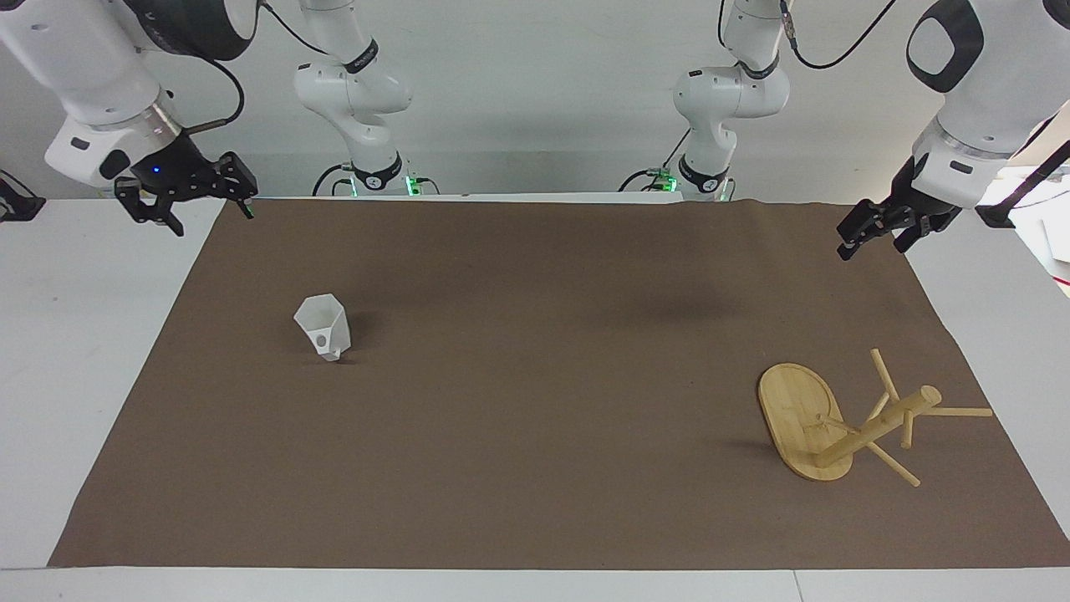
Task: Hang cup on rack
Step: 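Move the right gripper toward the white faceted mug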
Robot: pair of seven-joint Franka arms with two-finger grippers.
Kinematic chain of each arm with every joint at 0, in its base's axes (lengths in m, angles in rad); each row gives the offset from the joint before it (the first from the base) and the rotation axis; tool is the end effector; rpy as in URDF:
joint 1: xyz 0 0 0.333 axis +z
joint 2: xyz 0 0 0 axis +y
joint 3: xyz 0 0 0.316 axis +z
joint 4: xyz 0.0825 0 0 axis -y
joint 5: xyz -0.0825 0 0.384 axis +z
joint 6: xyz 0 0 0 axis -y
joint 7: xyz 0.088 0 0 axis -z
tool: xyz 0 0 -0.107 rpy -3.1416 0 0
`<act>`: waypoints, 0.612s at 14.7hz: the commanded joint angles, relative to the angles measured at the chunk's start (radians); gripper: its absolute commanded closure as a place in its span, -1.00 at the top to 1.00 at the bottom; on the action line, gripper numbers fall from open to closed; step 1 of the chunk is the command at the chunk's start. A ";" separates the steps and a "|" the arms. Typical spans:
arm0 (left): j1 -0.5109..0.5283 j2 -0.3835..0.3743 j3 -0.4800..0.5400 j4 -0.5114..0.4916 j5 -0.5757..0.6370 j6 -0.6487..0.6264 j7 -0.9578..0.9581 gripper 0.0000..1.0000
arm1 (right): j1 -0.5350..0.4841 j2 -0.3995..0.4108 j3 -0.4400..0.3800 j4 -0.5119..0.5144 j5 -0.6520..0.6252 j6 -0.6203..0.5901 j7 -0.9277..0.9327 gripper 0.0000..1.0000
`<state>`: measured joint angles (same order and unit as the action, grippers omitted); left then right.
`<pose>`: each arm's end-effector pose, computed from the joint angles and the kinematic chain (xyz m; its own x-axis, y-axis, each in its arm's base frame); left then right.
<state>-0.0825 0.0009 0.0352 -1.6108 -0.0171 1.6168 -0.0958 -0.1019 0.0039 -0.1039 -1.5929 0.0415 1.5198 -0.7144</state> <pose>0.5577 -0.0282 0.6091 0.9988 0.0493 0.0034 0.0492 -0.9986 0.0175 0.5386 -0.1076 0.6078 0.8721 0.4883 -0.0312 0.4847 -0.8709 -0.0814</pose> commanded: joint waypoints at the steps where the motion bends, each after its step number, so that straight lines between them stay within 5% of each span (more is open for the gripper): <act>1: 0.018 -0.015 -0.015 -0.017 0.011 0.000 0.011 1.00 | -0.172 0.085 0.004 -0.022 0.205 0.077 -0.430 0.98; 4: 0.018 -0.015 -0.015 -0.017 0.011 0.000 0.011 1.00 | -0.283 0.183 0.004 -0.036 0.423 0.060 -0.780 0.99; 9: 0.018 -0.015 -0.015 -0.017 0.011 0.000 0.011 1.00 | -0.383 0.355 0.004 -0.200 0.802 -0.039 -1.395 0.99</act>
<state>-0.0825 0.0009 0.0352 -1.6108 -0.0171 1.6168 -0.0959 -0.4643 0.3081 -0.1113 -1.7499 0.7534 1.5058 -1.9235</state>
